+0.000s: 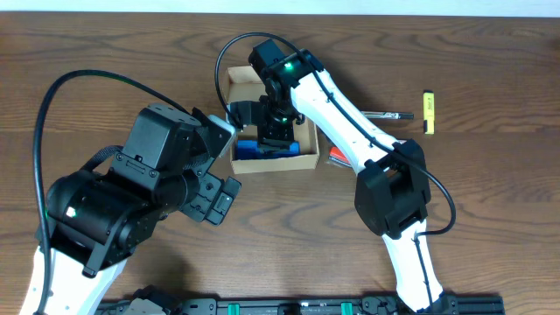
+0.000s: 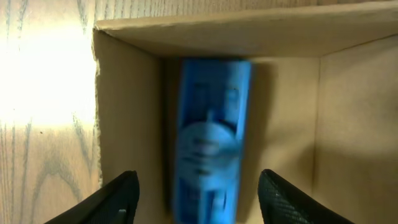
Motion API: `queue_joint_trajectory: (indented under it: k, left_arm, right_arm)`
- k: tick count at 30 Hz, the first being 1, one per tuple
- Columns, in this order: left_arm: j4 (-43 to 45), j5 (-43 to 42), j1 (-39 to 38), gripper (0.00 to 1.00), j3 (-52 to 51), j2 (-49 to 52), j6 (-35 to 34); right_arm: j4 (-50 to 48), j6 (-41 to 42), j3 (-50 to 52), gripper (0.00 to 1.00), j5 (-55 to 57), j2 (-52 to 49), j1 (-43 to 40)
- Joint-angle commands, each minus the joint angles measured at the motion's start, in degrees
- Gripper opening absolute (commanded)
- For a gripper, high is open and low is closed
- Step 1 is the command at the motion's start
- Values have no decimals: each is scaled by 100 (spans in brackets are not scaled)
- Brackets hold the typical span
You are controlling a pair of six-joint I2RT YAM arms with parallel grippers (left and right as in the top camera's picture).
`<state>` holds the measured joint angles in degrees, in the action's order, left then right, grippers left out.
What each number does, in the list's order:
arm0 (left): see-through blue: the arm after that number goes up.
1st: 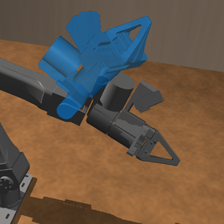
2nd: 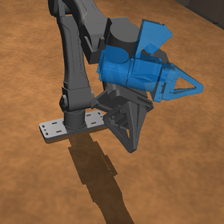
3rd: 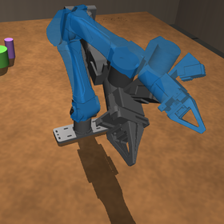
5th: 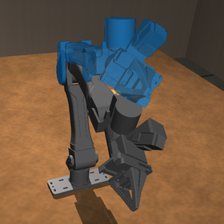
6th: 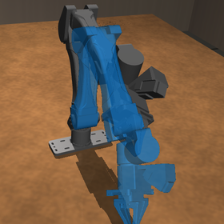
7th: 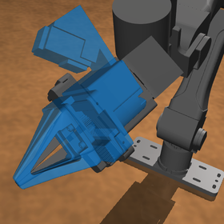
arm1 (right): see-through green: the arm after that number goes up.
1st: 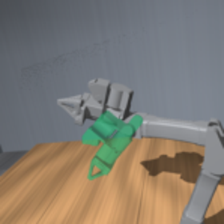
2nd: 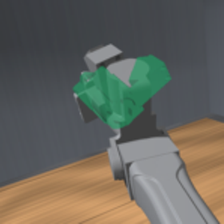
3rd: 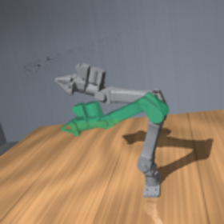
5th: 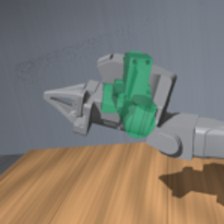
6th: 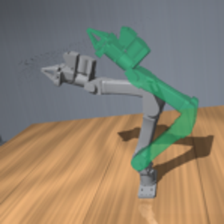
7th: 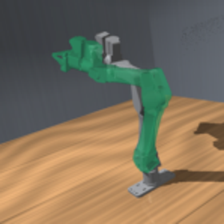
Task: Pack container
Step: 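Carry the blue dispenser over the box and lower it inside, then open the right gripper and move it to the red stapler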
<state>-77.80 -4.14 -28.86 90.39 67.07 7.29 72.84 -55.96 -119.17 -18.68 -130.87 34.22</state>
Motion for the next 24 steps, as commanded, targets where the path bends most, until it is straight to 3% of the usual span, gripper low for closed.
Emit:
queue_joint_trajectory:
  k: [1,6,15,20,24]
  left_arm:
    - [-13,-33,35,95,-28,11,-68]
    - [-13,-33,35,95,-28,11,-68]
    - [-13,-33,35,95,-28,11,-68]
    - [-13,-31,35,95,-28,11,-66]
    - [-13,-33,35,95,-28,11,-66]
  right_arm:
    - [17,-39,42,64,-133,0,37]
    - [26,107,-7,63,-131,236,37]
    - [66,411,-7,66,-61,1541,-496]
    - [726,590,-7,66,22,1956,-1150]
    - [1320,623,-7,75,28,2151,-1550]
